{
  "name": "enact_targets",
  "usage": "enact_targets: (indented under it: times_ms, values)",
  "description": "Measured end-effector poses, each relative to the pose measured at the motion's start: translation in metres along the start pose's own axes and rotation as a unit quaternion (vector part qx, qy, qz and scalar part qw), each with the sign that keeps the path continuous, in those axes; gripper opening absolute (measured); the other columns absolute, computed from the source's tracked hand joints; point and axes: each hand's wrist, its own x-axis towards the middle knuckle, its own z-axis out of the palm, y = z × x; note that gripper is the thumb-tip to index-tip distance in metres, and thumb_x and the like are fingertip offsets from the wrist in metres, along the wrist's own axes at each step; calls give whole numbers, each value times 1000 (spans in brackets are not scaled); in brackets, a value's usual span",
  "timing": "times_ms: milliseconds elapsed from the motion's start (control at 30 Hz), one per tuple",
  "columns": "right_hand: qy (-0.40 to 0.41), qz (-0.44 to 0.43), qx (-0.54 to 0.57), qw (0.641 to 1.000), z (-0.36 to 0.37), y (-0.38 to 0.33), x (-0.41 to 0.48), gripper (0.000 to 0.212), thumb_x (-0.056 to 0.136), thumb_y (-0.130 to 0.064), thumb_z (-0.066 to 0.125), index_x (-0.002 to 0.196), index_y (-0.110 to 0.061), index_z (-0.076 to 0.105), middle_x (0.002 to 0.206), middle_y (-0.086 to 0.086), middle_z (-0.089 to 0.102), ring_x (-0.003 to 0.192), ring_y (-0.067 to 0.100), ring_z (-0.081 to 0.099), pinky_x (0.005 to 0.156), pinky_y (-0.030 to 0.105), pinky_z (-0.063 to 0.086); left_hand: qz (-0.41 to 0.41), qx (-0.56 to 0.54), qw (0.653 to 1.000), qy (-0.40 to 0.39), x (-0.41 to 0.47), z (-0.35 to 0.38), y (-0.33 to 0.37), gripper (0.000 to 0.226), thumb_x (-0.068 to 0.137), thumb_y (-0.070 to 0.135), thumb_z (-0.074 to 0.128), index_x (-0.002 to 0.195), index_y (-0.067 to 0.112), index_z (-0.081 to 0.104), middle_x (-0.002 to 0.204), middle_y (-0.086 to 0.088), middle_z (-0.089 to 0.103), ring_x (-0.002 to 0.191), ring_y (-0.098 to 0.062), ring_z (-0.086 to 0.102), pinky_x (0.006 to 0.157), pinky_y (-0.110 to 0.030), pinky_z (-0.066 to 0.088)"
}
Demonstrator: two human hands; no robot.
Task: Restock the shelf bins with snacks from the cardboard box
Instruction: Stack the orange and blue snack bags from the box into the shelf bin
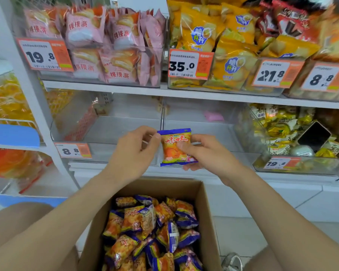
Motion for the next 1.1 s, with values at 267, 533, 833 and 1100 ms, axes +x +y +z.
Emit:
enact_targets:
  times_ms: [267,533,833,1100]
  values:
    - [249,-73,-137,956,-23,38,72,32,100,-23,69,123,-12,50,109,6,75,103,31,68,78,37,47,201,389,890,-125,42,32,-33,46,94,31,67,139,22,61,163,-8,34,152,-34,24,119,-59,28]
    - [169,10,-235,957,-22,62,192,35,75,-35,86,104,-16,77,96,4,77,90,22,73,61,25,45,75,212,970,-95,76,45,-41,77,98,45,61,158,28,14,152,-7,36,95,-36,66,77,-54,58]
    - [224,45,-236,944,-20,58,264,57,85,-20,83,125,-6,46,123,17,64,114,35,63,74,34,44,-77,63,987,-130,99,47,-57,58,89,40,74,139,29,47,116,3,67,92,-14,63,81,-27,47]
    - [252,12,-217,943,-15,60,289,54,86,-14,80,127,-8,46,118,13,63,111,32,65,72,30,42,-96,26,988,-117,96,46,-63,61,86,44,76,140,39,48,122,9,64,104,-17,64,88,-31,49]
